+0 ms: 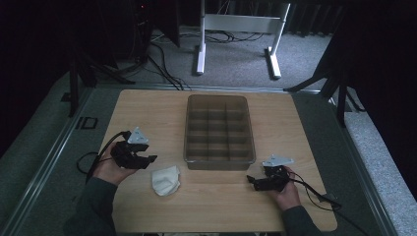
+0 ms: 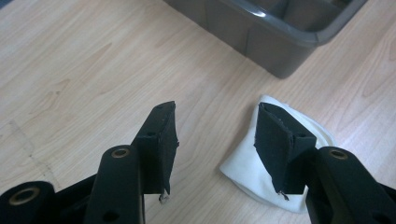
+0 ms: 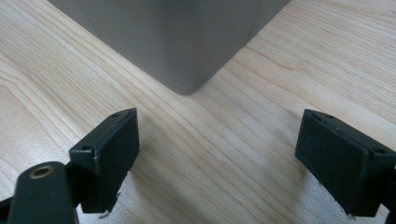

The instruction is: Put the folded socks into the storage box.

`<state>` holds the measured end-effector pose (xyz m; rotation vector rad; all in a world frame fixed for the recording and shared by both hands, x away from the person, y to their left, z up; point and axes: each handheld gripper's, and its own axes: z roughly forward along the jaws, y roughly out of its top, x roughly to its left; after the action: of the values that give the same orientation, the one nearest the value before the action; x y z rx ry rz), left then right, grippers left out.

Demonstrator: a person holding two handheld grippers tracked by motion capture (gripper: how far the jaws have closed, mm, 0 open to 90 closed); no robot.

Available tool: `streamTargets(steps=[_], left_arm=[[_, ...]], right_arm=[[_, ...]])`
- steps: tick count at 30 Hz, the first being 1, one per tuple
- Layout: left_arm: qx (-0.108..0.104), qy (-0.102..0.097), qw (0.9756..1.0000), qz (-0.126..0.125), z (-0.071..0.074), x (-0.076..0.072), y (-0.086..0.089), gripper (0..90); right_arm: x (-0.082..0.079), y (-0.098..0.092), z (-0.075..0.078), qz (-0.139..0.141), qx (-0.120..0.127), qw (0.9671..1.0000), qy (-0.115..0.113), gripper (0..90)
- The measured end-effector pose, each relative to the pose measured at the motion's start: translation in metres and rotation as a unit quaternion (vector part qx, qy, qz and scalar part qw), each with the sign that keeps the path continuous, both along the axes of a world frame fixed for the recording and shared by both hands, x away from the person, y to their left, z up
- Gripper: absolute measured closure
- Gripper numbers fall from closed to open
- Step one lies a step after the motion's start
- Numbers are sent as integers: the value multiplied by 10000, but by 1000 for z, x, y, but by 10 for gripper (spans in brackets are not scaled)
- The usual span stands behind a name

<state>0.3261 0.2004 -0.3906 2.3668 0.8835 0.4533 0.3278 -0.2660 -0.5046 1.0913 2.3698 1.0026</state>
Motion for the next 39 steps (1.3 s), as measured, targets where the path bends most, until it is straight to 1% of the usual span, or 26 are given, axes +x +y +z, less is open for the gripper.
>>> streamTargets(steps=[7, 19, 23, 27, 31, 32, 34, 35, 36, 39], left_arm=[[127, 77, 9998, -119, -1, 0, -3, 486], [268, 198, 9988, -345, -2, 1, -13, 480], [351, 255, 9980, -460, -3, 1, -15, 482], [472, 348, 9965, -593, -5, 1, -18, 483], [542, 409, 9955, -656, -6, 1, -21, 478], [582, 430, 9948, -721, -6, 1, -22, 476], [603, 448, 9945, -735, -6, 1, -23, 476], [648, 481, 9936, -786, -7, 1, -24, 477], [648, 481, 9936, -786, -7, 1, -24, 476], [700, 545, 9923, -863, -7, 1, -26, 476]], right_arm=[[0, 0, 0, 0, -1, 10000, 0, 132], [0, 0, 0, 0, -2, 10000, -2, 132], [0, 0, 0, 0, -3, 10000, -2, 132], [0, 0, 0, -1, -3, 10000, -1, 132], [0, 0, 0, -1, -4, 10000, -2, 132], [0, 0, 0, -1, -3, 10000, -1, 132], [0, 0, 0, -1, -3, 10000, -1, 132], [0, 0, 0, -1, -4, 10000, -1, 132], [0, 0, 0, -1, -4, 10000, -1, 132], [0, 0, 0, -1, -3, 10000, -1, 132]])
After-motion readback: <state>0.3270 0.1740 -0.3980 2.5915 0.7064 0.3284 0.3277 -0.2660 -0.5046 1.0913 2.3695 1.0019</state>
